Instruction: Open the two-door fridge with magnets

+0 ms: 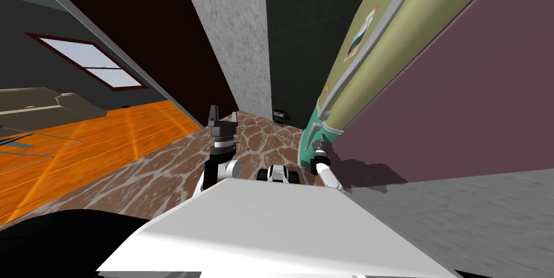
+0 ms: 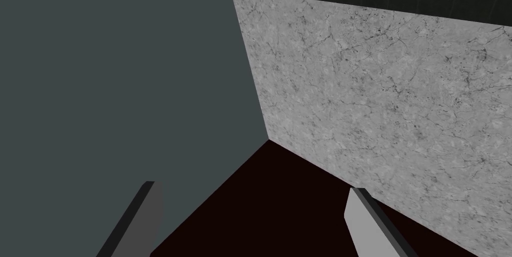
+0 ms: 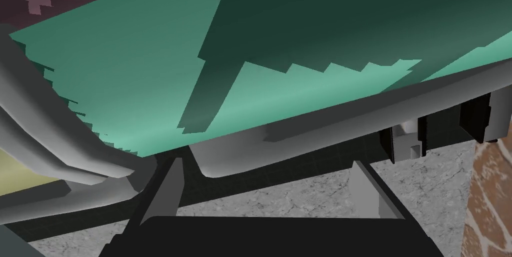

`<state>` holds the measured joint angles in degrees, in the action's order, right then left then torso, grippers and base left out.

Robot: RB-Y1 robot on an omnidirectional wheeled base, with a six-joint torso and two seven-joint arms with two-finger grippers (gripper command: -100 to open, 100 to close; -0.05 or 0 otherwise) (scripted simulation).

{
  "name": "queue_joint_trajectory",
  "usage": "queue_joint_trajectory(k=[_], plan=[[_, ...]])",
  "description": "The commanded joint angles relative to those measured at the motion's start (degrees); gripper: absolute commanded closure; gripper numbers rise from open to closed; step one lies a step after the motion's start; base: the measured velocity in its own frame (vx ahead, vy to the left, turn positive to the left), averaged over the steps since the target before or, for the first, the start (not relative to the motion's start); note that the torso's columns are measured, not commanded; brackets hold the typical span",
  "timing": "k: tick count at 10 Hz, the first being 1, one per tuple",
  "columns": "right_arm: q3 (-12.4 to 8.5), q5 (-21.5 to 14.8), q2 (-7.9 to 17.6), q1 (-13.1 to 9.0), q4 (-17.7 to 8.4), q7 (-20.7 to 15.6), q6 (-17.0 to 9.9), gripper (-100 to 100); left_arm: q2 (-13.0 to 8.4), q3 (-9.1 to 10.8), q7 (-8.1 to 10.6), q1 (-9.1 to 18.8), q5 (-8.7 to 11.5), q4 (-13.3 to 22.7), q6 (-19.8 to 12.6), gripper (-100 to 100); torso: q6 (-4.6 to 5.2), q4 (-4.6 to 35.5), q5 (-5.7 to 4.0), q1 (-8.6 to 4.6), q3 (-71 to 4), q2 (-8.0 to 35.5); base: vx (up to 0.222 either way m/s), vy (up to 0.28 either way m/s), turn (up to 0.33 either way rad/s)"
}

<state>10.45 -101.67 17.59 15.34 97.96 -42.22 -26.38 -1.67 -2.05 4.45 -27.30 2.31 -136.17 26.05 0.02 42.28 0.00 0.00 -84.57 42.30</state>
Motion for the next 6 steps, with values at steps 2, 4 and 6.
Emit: queue_joint_trajectory(k=[2, 4, 6], plan=[[1.70, -5.92, 1.97, -1.35, -3.19, -2.25, -4.39, -100, 0.00, 0.00, 0.00, 0.00, 0.00, 0.00, 0.00, 0, -0.03, 0.01, 0.01, 0.03, 0.02, 0.02, 0.043, -0.030, 0.084], [2.42, -8.49, 3.11, -1.96, -4.58, -3.33, -6.36, -100, 0.00, 0.00, 0.00, 0.00, 0.00, 0.00, 0.00, 0, -0.02, -0.01, -0.01, -0.03, -0.02, -0.05, 0.047, -0.034, 0.062], [3.01, -10.74, 4.37, -2.46, -5.68, -4.28, -8.04, -100, 0.00, 0.00, 0.00, 0.00, 0.00, 0.00, 0.00, 0, -0.03, -0.01, 0.01, -0.03, -0.06, -0.10, 0.034, -0.020, 0.048]])
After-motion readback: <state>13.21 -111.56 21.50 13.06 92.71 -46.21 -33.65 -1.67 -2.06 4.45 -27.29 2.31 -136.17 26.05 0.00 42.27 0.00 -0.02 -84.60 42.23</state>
